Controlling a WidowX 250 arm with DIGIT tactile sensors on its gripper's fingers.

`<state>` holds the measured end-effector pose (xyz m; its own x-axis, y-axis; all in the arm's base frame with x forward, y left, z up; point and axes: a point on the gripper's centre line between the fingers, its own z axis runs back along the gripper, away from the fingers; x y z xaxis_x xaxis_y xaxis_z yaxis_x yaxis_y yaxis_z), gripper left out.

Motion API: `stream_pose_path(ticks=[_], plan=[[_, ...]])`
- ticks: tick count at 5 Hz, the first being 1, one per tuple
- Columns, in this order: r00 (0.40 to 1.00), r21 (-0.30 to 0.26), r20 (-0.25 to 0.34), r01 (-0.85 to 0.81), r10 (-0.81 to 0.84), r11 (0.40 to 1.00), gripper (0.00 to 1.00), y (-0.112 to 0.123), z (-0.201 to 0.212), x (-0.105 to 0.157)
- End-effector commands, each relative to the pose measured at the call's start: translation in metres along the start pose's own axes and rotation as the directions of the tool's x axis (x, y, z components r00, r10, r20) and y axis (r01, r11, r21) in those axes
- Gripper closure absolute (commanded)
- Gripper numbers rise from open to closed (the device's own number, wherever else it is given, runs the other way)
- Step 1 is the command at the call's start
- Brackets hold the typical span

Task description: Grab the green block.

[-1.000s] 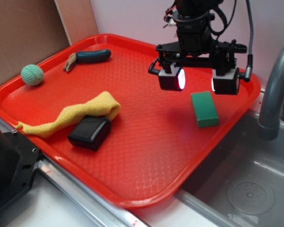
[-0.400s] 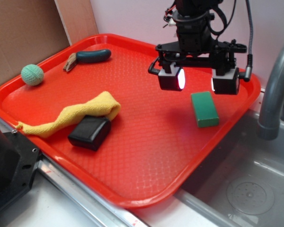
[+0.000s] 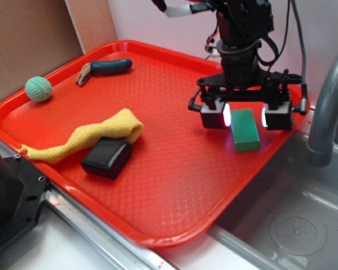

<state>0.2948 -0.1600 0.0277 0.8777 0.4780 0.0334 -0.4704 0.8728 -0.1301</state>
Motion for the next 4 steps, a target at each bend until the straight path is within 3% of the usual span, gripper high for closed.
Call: stream_pose_path(ticks=[1,2,3,4], plan=[[0.999,0.002,-0.046,0.011,-0.011,1.000,0.00,0.009,-0.007,-0.006],[0.999,0.033,-0.054,-0.002,0.004,0.999,0.00,0.025,-0.010,-0.017],[0.998,0.030,-0.062,-0.028,0.029,0.999,0.00,0.046,-0.006,-0.026],[0.996,0.075,-0.090,-0.003,0.010,0.997,0.00,0.043,-0.018,-0.029]])
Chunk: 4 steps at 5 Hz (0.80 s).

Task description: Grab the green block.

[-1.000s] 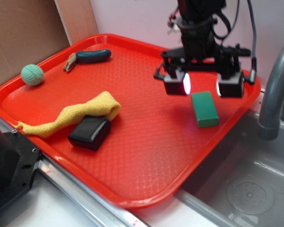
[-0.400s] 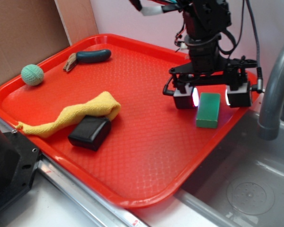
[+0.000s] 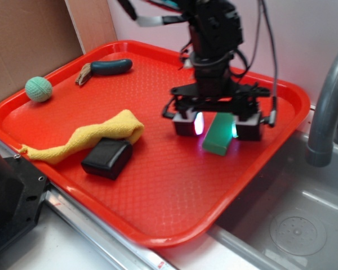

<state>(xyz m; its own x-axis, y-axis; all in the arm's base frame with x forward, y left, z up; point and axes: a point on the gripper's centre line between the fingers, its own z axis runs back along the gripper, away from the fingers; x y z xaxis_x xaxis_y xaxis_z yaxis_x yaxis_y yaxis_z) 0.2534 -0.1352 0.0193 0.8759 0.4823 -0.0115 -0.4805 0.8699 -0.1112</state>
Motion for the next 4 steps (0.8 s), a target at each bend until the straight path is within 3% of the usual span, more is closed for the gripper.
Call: stream_pose_path(ticks=[1,2,3,4], plan=[[0.998,0.077,-0.069,0.014,-0.008,0.997,0.00,0.000,-0.023,-0.002],[0.996,0.060,-0.079,0.041,-0.036,0.997,1.00,0.004,-0.027,0.002],[0.993,0.022,-0.106,0.057,-0.054,0.998,1.00,0.009,-0.034,0.005],[0.990,0.005,-0.101,0.102,-0.101,0.995,1.00,0.012,-0.016,0.006]])
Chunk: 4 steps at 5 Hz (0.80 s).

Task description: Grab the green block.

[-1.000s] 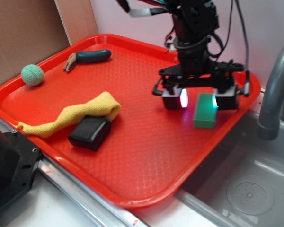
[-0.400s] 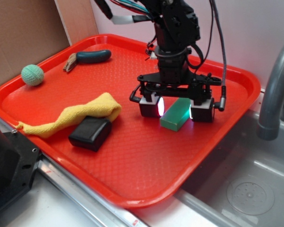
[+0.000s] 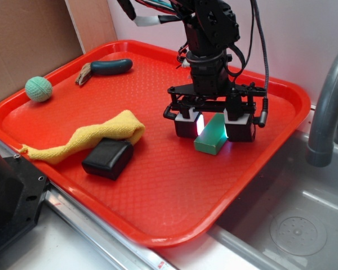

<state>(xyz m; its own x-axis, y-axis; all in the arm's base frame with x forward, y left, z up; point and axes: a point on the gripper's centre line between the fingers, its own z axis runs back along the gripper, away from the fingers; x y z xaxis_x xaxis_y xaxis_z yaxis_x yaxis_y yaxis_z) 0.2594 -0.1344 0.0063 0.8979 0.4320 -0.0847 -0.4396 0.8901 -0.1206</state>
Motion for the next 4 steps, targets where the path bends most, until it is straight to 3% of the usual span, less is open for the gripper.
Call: stream_pose_path(ticks=[1,2,3,4], plan=[[0.990,-0.001,0.047,0.132,-0.132,0.991,1.00,0.029,0.050,0.007],[0.973,0.086,0.189,0.115,-0.130,0.990,1.00,0.051,0.107,0.019],[0.965,0.104,0.215,0.133,-0.153,0.986,1.00,0.070,0.161,0.024],[0.960,0.058,0.207,0.182,-0.190,0.982,1.00,0.075,0.211,0.020]])
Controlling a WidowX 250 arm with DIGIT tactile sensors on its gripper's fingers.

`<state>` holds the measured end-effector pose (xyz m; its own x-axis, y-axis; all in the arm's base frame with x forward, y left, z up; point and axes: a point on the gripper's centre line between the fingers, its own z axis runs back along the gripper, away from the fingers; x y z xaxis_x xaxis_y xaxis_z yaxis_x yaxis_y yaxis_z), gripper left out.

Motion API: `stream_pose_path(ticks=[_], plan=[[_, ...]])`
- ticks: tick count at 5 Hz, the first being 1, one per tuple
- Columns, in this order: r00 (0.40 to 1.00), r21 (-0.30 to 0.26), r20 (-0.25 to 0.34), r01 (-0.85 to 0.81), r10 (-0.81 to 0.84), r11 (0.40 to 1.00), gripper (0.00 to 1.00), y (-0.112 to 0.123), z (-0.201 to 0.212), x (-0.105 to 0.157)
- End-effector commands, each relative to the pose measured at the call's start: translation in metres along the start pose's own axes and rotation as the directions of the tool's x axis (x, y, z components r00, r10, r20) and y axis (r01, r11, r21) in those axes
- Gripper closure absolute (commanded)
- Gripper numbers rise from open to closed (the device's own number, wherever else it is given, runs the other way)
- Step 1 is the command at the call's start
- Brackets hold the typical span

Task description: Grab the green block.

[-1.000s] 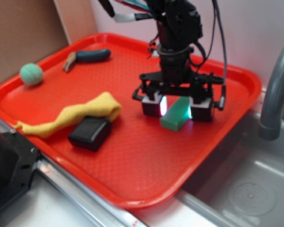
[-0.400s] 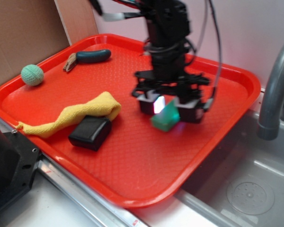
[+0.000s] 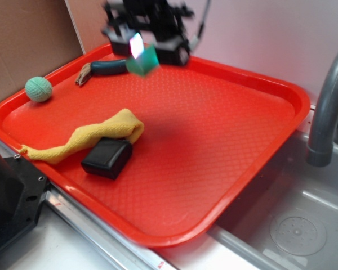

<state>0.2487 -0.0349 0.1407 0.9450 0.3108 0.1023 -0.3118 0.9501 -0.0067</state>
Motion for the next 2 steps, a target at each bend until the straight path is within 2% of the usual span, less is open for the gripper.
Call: stream_pose_path(ticks=[1,2], plan=[[0.999,-0.099,0.049,0.016,-0.011,0.995,1.00,0.0190,0.0741,0.0075],[0.998,-0.079,0.053,0.018,-0.014,0.997,1.00,0.0194,0.0663,0.0062]])
